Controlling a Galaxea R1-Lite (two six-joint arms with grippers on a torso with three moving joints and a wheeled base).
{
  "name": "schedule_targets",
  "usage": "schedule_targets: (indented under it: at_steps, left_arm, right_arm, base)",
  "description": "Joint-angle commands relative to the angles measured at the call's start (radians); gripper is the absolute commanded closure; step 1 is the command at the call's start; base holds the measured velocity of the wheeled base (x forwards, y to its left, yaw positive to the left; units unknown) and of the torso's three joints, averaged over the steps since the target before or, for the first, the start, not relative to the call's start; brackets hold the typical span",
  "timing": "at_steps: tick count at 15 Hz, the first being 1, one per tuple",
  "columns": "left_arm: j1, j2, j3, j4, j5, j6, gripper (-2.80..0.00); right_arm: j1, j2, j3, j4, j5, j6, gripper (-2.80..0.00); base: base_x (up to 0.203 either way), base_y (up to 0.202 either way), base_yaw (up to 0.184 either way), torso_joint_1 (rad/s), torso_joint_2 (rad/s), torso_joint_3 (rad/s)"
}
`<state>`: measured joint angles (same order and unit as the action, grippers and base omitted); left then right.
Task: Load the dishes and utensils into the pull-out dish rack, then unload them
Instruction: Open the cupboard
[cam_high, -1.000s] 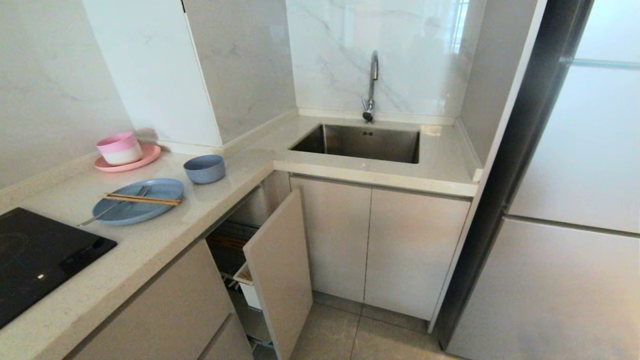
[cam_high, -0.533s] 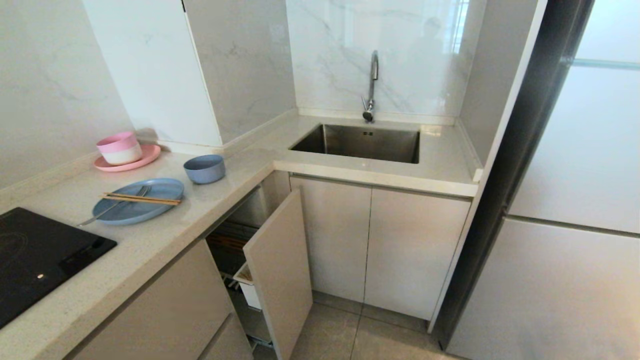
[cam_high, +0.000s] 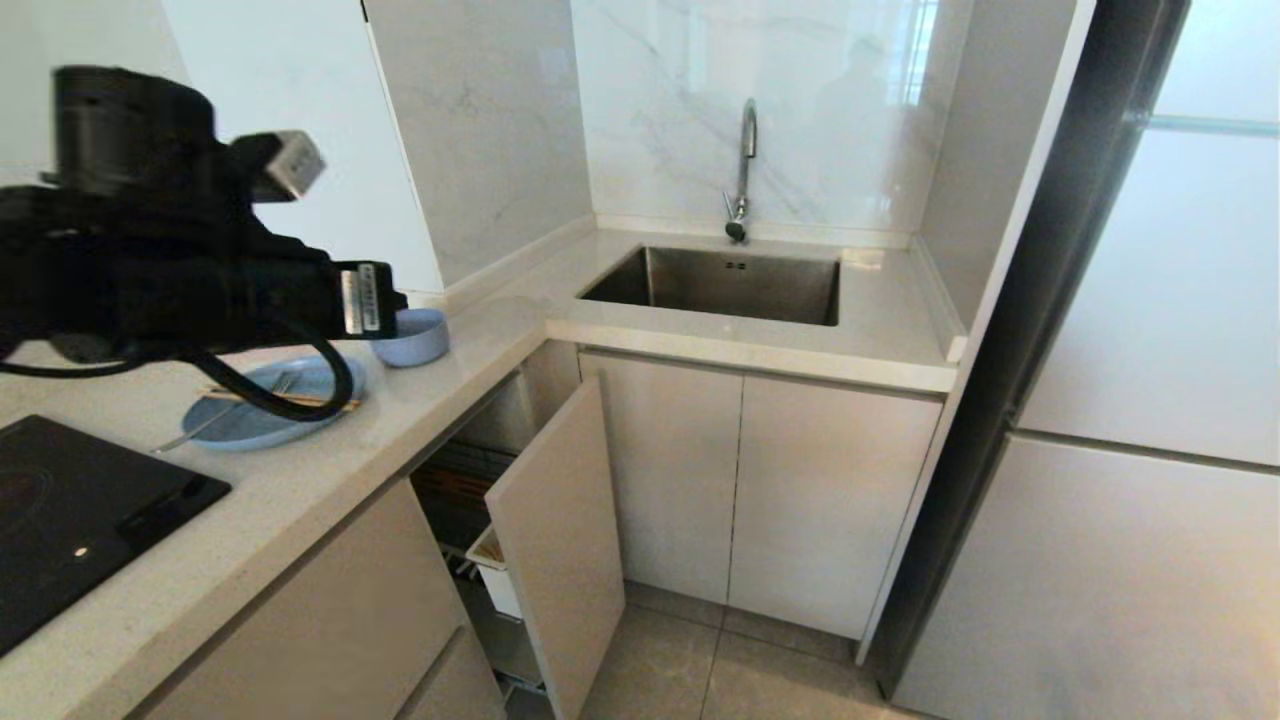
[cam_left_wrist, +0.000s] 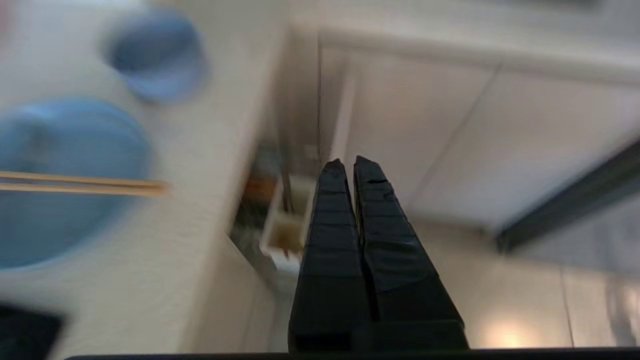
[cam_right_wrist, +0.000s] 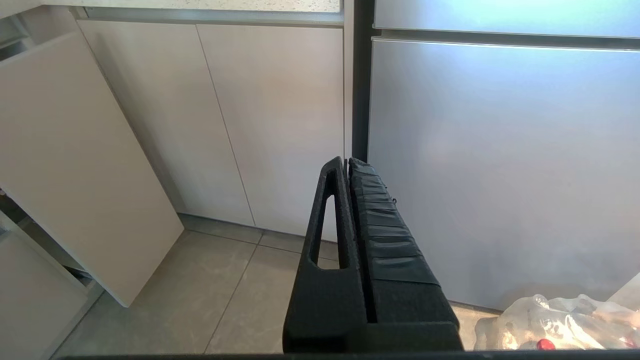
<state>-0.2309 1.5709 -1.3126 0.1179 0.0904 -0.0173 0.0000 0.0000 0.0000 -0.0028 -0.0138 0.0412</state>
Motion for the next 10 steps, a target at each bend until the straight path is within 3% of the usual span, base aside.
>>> schedule_targets:
  at_steps: [1,10]
  left_arm:
    - [0.004,0.152,-0.020,0.003,-0.006,0.002,0.00]
    - [0.002,0.412,-0.062,0.049,-0.015,0.043,0.00]
  right_arm:
    - [0.000,0.002,0.000,0.000,0.000,0.000,0.00]
    - [0.000,0.002,0.000,0.000,0.000,0.000,0.00]
  base:
    - [0.000,0.000,0.000,0.000,0.00,0.000]
    - [0.000,0.000,0.000,0.000,0.00,0.000]
